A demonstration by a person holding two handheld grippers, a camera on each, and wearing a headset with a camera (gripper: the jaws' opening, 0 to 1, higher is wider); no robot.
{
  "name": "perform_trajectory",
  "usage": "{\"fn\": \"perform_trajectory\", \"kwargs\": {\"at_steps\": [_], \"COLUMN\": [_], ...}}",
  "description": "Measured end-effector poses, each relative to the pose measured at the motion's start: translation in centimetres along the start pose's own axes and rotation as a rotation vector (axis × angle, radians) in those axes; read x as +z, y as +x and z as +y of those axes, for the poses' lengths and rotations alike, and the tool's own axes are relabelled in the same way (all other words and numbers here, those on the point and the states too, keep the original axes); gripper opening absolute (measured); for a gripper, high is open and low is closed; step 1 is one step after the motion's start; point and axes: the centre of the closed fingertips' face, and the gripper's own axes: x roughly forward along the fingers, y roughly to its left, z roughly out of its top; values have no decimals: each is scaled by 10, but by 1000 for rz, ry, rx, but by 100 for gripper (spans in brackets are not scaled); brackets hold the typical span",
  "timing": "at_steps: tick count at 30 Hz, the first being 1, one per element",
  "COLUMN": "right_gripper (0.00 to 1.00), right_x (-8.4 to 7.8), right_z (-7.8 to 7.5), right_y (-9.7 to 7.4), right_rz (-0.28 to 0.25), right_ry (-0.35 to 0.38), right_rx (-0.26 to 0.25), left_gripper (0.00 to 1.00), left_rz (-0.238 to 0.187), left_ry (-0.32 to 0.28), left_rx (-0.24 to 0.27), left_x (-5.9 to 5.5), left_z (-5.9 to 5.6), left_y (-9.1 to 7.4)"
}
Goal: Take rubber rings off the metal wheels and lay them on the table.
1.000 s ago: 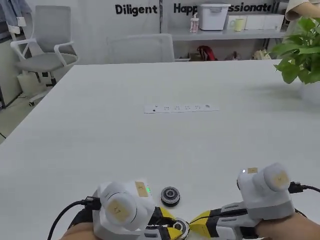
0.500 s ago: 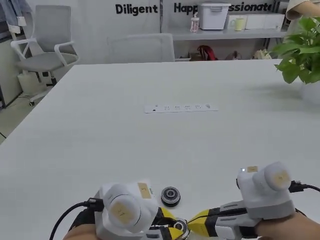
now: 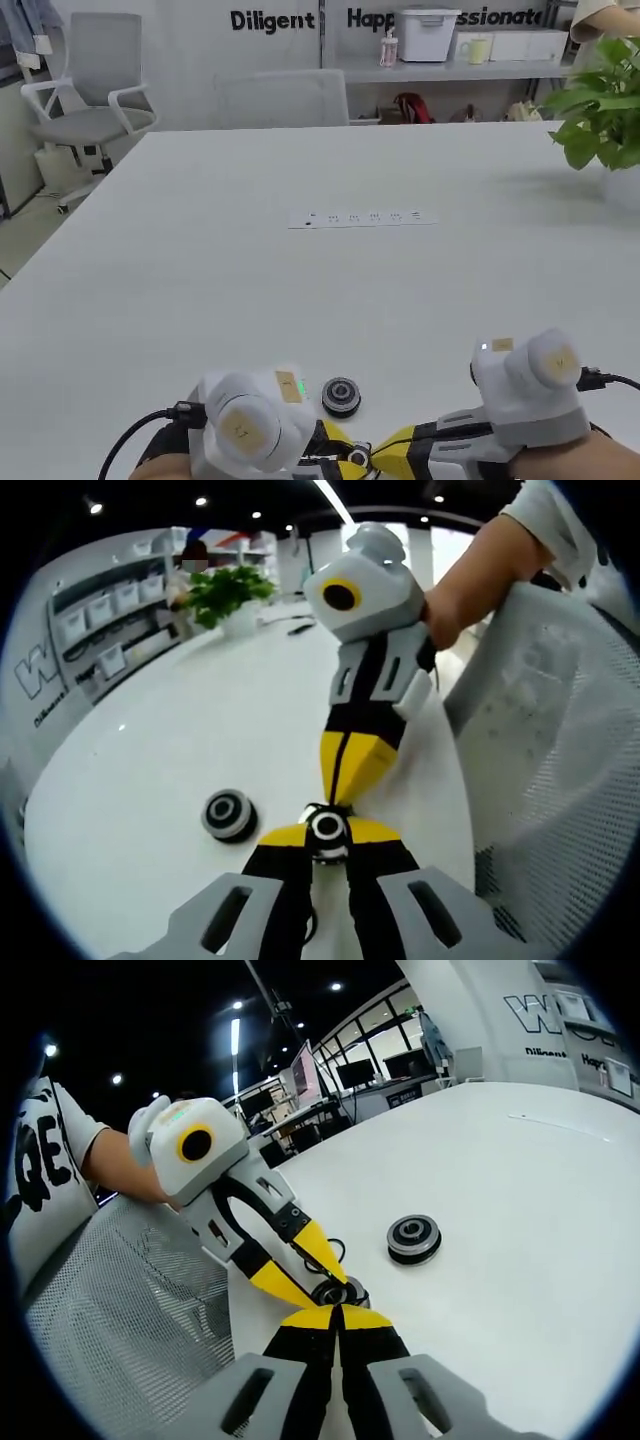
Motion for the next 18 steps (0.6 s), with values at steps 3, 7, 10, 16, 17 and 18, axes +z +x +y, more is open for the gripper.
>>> {"fn": "perform_trajectory", "kwargs": {"at_steps": [3,7,10,16,17,18], "right_gripper": [0,0,0,0,0,0], "right_x": [1,1,2,2,1,1], "right_z": [3,4,6,13,12,11], "right_y": [1,1,1,2,2,2], "right_rz": [-3,-6,-11,-10,-7,-6], "right_ry": [-1,2,2,-6,-10,-14], "right_rx": [11,20,28,54,52,46], "left_gripper": [12,12,12,12,12,12], "left_rz": [0,0,-1,-6,-6,-6], "left_ry": [0,0,-1,-1,-1,-2], "left_rx": [-2,-2,-2,-3,-3,-3], "left_x": [0,0,0,1,1,1], "left_z": [0,0,0,0,0,0], "left_y": [0,0,1,0,0,0]}}
